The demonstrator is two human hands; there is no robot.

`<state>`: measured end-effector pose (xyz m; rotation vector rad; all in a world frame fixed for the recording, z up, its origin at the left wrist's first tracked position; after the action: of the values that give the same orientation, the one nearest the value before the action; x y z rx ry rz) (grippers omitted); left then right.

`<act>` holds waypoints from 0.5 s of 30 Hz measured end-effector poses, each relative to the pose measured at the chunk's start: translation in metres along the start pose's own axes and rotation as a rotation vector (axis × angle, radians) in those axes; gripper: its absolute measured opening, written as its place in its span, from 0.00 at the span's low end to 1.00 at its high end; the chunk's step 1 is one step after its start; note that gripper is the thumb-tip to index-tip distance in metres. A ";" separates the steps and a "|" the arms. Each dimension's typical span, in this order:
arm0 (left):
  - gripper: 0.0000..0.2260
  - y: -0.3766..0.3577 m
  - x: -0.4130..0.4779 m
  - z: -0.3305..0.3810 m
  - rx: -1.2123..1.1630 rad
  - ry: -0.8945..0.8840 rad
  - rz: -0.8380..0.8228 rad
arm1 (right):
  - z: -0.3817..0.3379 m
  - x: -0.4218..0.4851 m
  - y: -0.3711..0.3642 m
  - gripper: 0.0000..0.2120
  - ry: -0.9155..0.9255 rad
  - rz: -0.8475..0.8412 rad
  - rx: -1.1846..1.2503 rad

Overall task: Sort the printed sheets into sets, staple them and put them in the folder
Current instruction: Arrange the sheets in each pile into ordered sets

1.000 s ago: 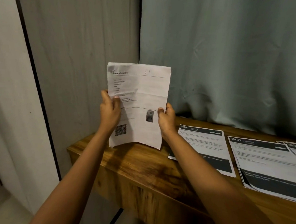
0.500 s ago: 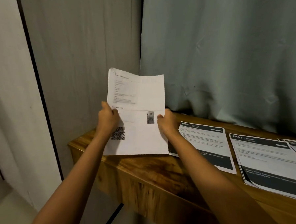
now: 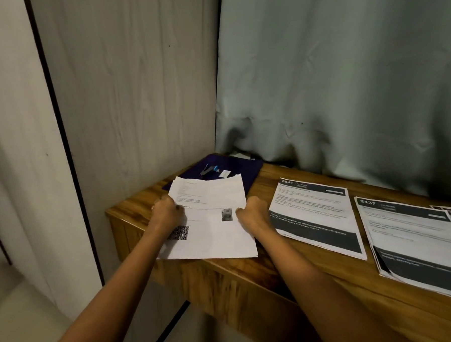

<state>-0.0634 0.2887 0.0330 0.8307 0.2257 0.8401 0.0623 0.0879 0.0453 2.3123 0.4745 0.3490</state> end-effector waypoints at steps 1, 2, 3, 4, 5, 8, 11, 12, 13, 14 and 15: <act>0.16 -0.001 0.001 -0.001 0.006 0.008 -0.008 | 0.000 0.001 0.000 0.09 0.009 0.012 0.004; 0.17 -0.001 0.002 -0.002 0.011 0.013 -0.016 | 0.000 0.002 0.001 0.09 0.017 0.022 0.006; 0.17 -0.001 0.002 -0.003 0.015 0.016 -0.022 | 0.001 0.003 0.001 0.09 0.025 0.031 0.006; 0.16 -0.002 0.003 -0.004 0.019 0.019 -0.027 | 0.001 0.004 0.000 0.09 0.032 0.041 0.005; 0.16 -0.002 0.004 -0.004 0.024 0.019 -0.028 | 0.002 0.004 0.000 0.08 0.040 0.053 0.003; 0.17 -0.002 0.001 -0.005 0.033 0.022 -0.025 | 0.004 0.006 -0.002 0.08 0.079 0.107 -0.017; 0.18 -0.005 -0.002 -0.003 0.069 -0.001 -0.018 | 0.003 0.007 -0.005 0.09 0.127 0.144 -0.058; 0.19 -0.005 -0.003 -0.003 0.081 -0.008 -0.018 | 0.004 0.008 -0.006 0.10 0.136 0.148 -0.068; 0.19 -0.006 -0.003 -0.003 0.090 -0.017 -0.017 | 0.005 0.009 -0.007 0.10 0.137 0.147 -0.070; 0.20 -0.006 -0.002 -0.004 0.091 -0.022 -0.018 | 0.005 0.010 -0.006 0.10 0.135 0.140 -0.057; 0.20 -0.006 -0.002 -0.005 0.088 -0.023 -0.019 | 0.006 0.012 -0.006 0.10 0.131 0.128 -0.033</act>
<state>-0.0632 0.2875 0.0248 0.9185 0.2513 0.8065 0.0739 0.0934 0.0377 2.3018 0.3825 0.5694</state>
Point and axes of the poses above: each hand's wrist, its own x-axis towards the middle knuckle, its own y-axis out of the back of the hand, z = x × y, the point moved 7 cm from there along x, towards the middle knuckle, and after that the axes turned 4 degrees about -z, right-handed, at the moved point
